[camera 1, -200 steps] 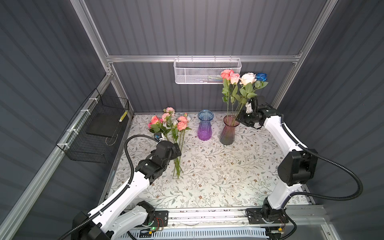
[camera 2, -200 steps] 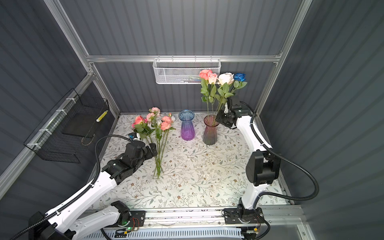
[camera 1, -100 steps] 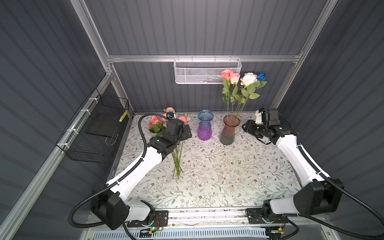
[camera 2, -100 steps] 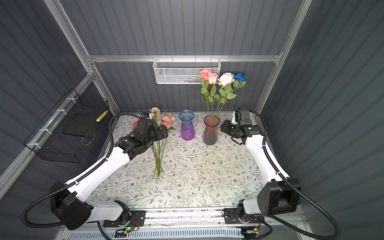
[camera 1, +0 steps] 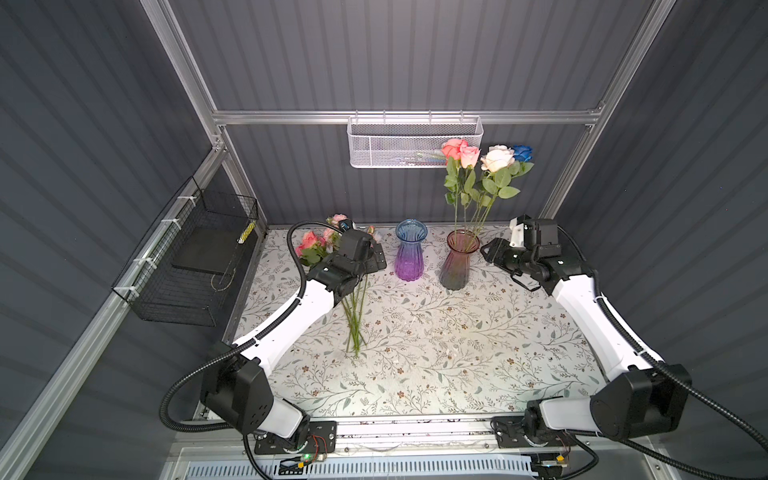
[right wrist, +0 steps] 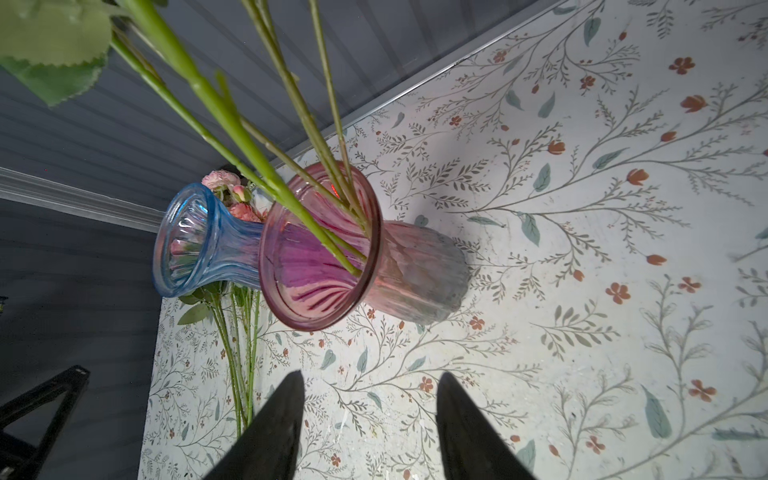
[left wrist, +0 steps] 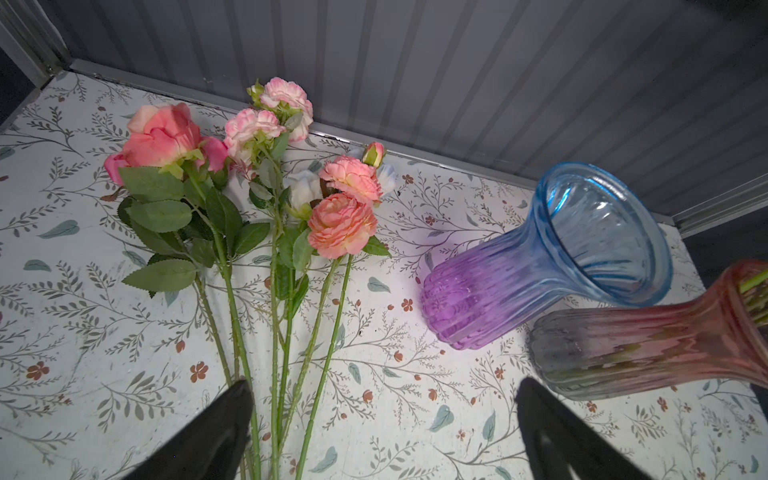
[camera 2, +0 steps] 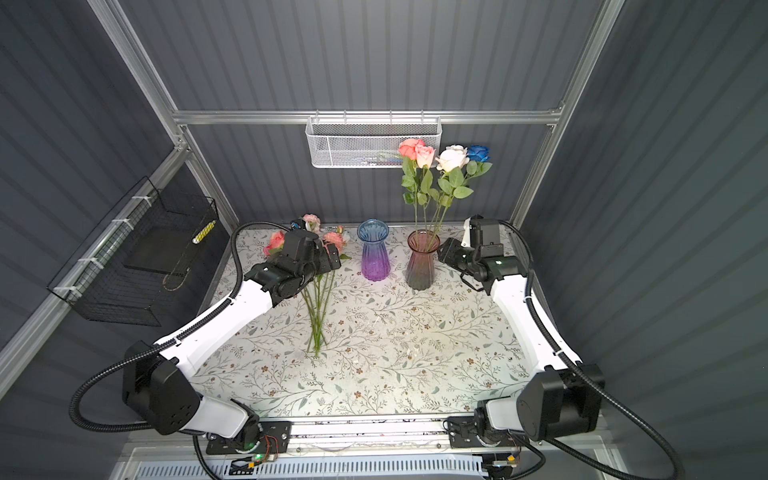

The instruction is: Arrange the flowers into the vase

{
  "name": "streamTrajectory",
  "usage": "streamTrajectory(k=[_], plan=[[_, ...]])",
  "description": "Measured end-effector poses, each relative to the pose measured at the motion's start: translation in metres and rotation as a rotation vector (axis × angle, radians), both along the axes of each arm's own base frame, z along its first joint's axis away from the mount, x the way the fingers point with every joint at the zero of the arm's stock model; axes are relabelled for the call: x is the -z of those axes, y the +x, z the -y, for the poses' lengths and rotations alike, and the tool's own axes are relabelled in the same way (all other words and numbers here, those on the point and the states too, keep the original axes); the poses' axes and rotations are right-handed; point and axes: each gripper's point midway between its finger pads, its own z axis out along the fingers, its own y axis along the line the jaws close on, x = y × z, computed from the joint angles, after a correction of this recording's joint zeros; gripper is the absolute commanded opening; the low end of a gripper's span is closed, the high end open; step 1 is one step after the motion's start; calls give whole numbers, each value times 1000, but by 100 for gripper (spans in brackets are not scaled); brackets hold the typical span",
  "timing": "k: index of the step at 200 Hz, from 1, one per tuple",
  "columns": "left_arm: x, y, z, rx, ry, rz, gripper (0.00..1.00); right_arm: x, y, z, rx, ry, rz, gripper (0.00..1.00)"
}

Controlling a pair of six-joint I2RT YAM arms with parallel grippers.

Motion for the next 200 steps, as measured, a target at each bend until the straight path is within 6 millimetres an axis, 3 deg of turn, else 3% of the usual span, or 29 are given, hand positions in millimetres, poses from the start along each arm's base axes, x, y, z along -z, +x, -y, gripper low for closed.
streamTrajectory(k=[37, 84, 119, 151, 200], plan=[[9, 3, 2, 7, 21, -24, 99, 2, 0, -10, -23, 12, 7, 54], [-35, 36, 19, 24, 5, 53, 97, 24, -10, -14, -32, 11, -24, 54], [-52, 75, 43, 73, -7, 54, 94, 20, -21, -11, -23, 8, -4, 56], [-37, 100, 61, 129, -7, -6, 89, 15, -28, -7, -12, 2, 18, 56], [-10, 113, 80, 198, 2, -98, 83, 35, -35, -5, -11, -10, -20, 57]])
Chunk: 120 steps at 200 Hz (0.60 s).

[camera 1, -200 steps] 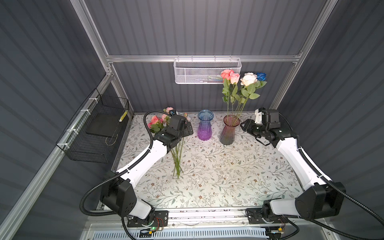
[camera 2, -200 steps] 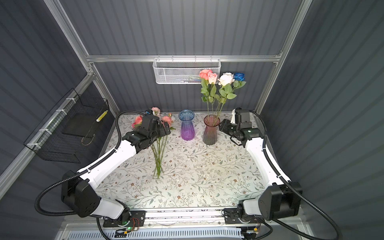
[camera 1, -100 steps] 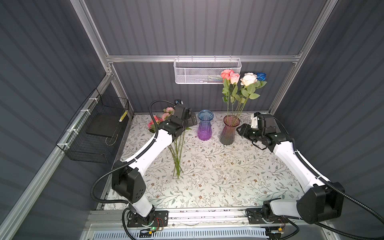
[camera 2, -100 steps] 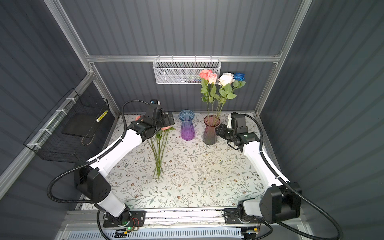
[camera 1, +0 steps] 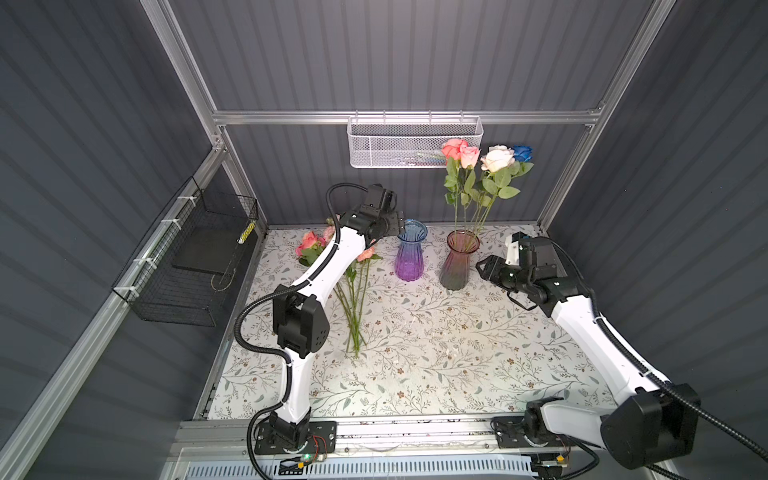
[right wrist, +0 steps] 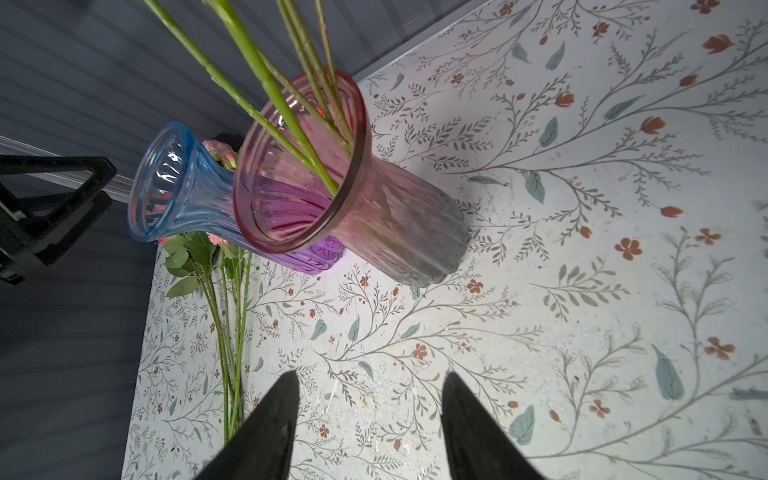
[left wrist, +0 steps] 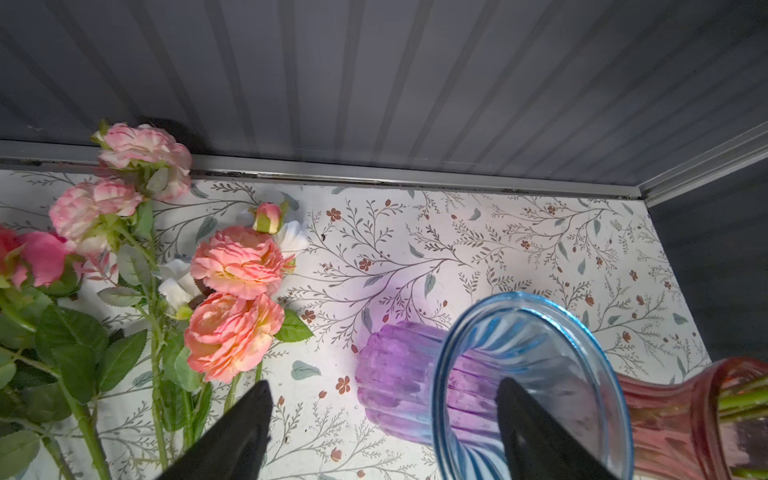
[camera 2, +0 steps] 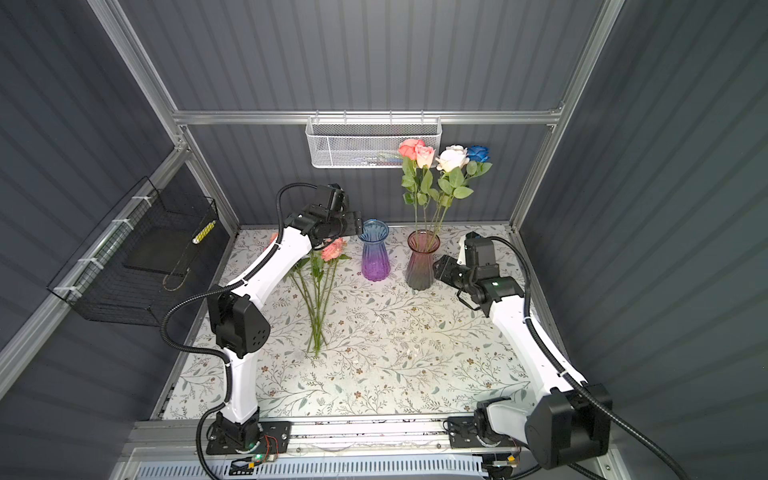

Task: Arrange the flowers into the vase
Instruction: 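Grasp the rim of the blue-to-purple vase with the left gripper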

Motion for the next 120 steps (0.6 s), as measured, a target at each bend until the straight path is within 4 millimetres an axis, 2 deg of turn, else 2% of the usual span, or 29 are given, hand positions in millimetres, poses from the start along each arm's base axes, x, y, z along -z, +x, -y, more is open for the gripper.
streamTrajectory(k=[29, 71, 120], plan=[[7, -6, 4, 30, -6, -39, 80, 4, 0, -1, -2, 3, 3, 58], [15, -14, 16, 96, -34, -90, 71, -2, 4, -3, -11, 15, 33, 58], [41, -9, 32, 146, -45, -160, 63, 0, 5, -4, -15, 20, 38, 58]])
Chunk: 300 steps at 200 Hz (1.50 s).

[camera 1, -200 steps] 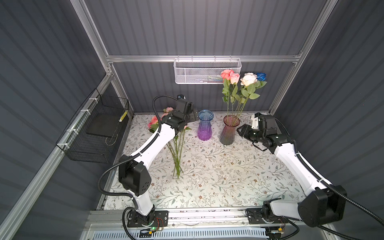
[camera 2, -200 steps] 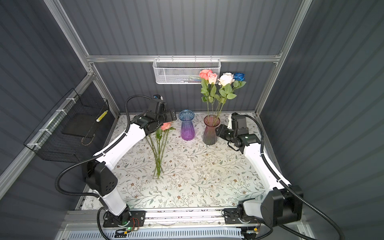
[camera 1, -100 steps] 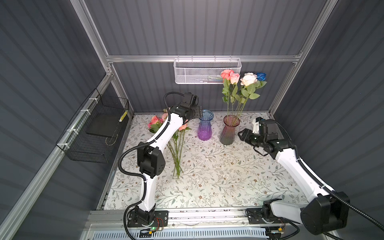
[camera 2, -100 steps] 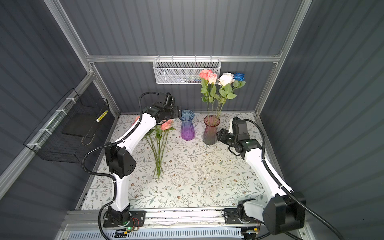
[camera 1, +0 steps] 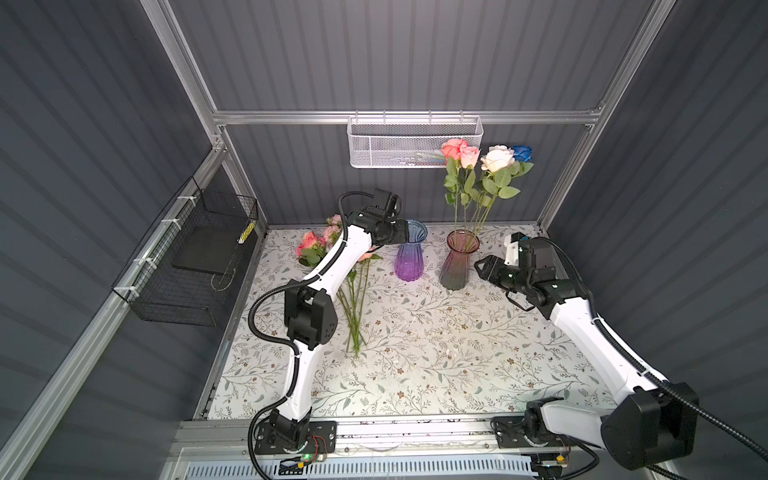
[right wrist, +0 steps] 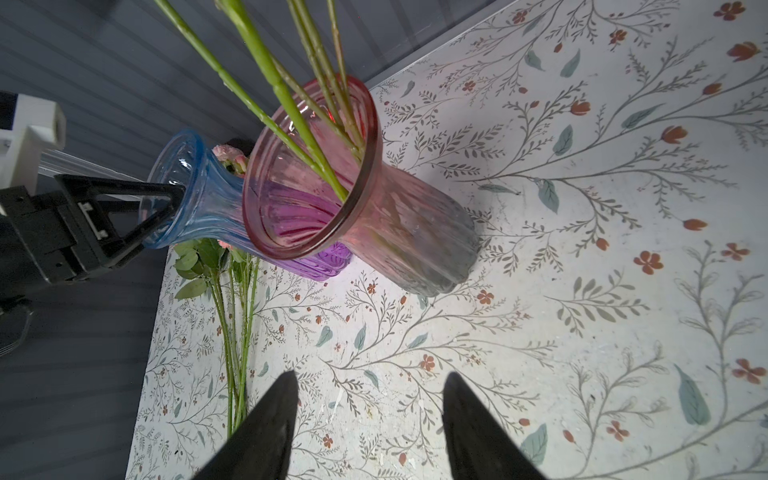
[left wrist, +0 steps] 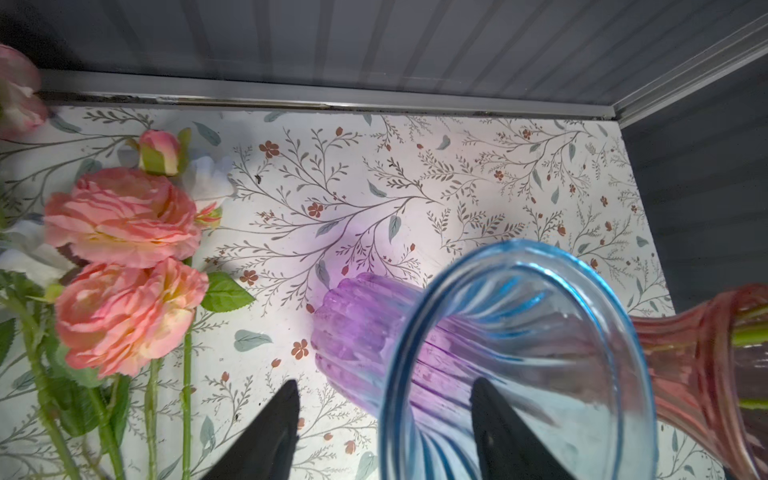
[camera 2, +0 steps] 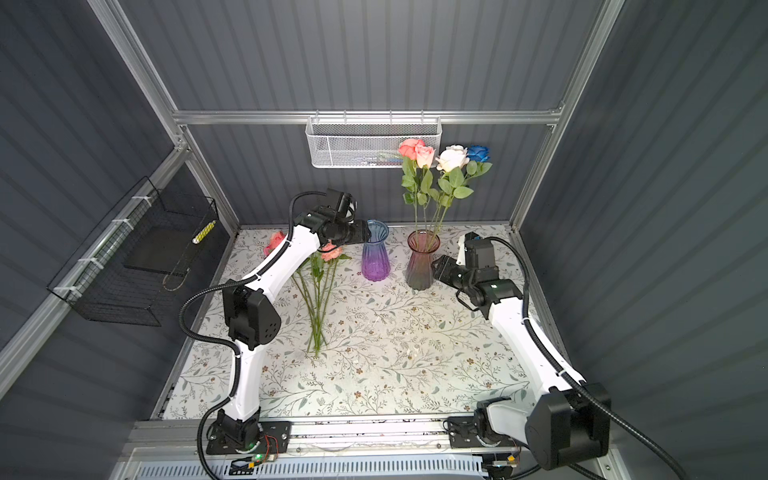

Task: Arrange the flowers into the vase
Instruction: 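Grasp the rim of the blue-to-purple vase with the left gripper, then drag the blue-to-purple vase nearer the robot with the left gripper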

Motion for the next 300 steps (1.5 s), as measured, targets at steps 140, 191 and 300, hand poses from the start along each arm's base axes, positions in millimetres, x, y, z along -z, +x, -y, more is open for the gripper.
streamTrajectory(k=[140, 191, 300], plan=[[2, -5, -6, 34, -2, -61, 32, -1, -8, 1, -1, 7, 20, 59], [3, -12, -10, 40, 3, -81, 16, -1, -13, 3, 5, 6, 27, 58], [-2, -49, -24, 76, -14, -163, 0, -17, -26, 9, 22, 4, 81, 59]])
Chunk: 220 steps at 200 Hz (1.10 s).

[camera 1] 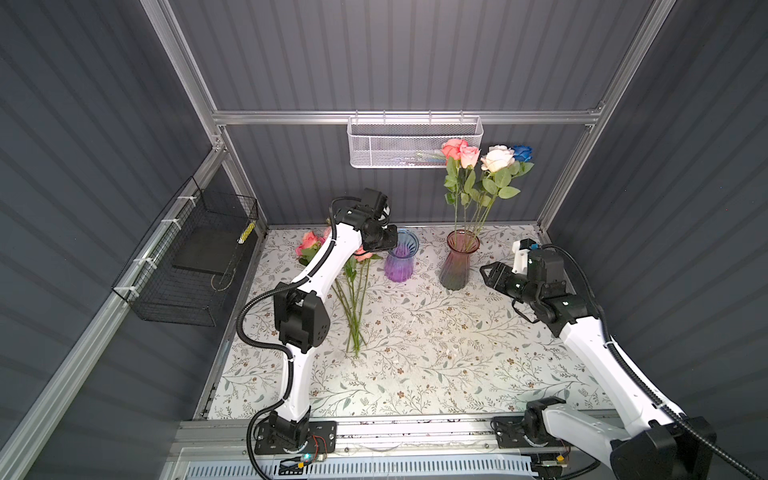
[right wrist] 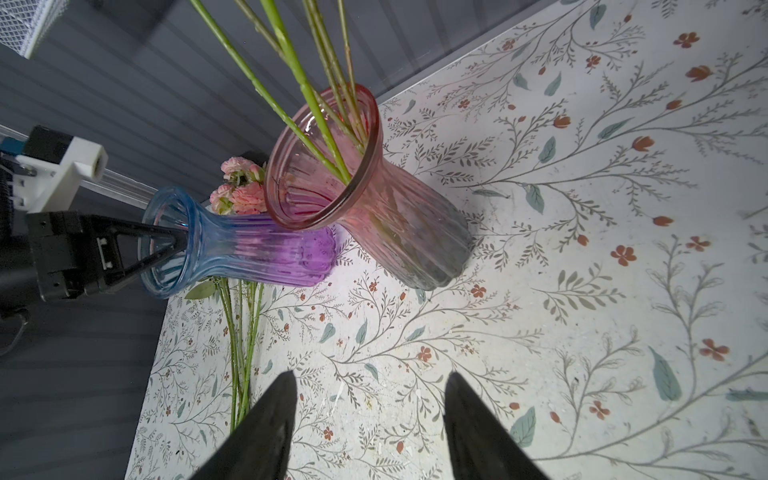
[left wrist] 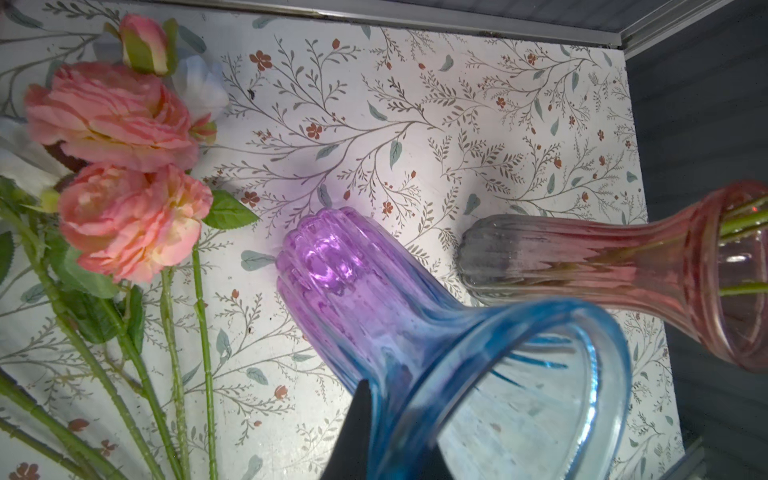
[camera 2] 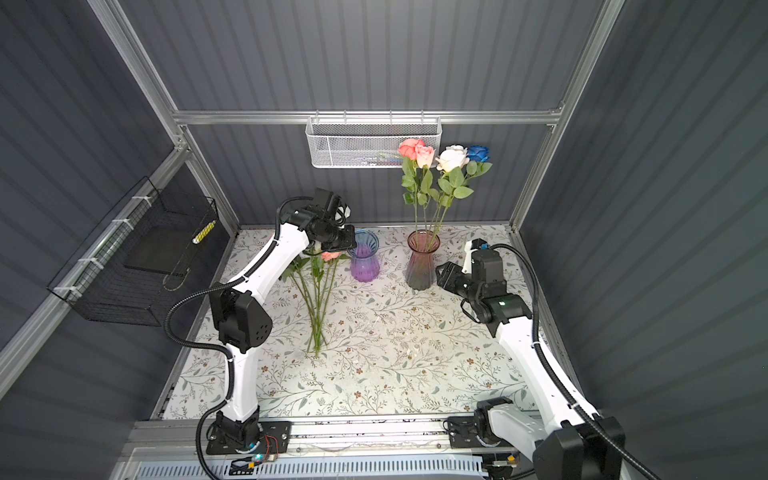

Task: Arrange the flowers into the vase
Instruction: 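Drag the blue-to-purple vase nearer the robot with the left gripper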

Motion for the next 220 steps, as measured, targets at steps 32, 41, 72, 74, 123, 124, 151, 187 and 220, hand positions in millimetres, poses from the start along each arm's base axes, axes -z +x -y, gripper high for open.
streamTrajectory(k=[32, 41, 72, 74, 123, 124, 151, 187, 220], plan=[[1, -33, -4, 19, -14, -74, 0, -7, -6, 2, 3, 2, 22, 59], [2, -44, -6, 24, -10, -96, 0, -8, -9, 2, 3, 3, 23, 59], [-1, -84, -3, 68, 32, -164, 0, -13, -16, 4, 3, 5, 32, 59], [-2, -86, -2, 73, 34, -167, 0, -13, -17, 4, 3, 5, 32, 59], [1, -138, 22, 188, 85, -223, 0, -20, -28, 4, -2, 19, 44, 59], [1, -139, 22, 189, 86, -225, 0, -20, -28, 4, -2, 19, 45, 59], [8, -142, 18, 190, 88, -257, 6, -19, -34, 3, -9, 17, 33, 59], [5, -139, 14, 202, 105, -236, 47, -22, -41, 8, 6, 4, 38, 61], [-8, -129, 7, 195, 136, -159, 71, -38, -45, 11, 15, -1, 78, 62]])
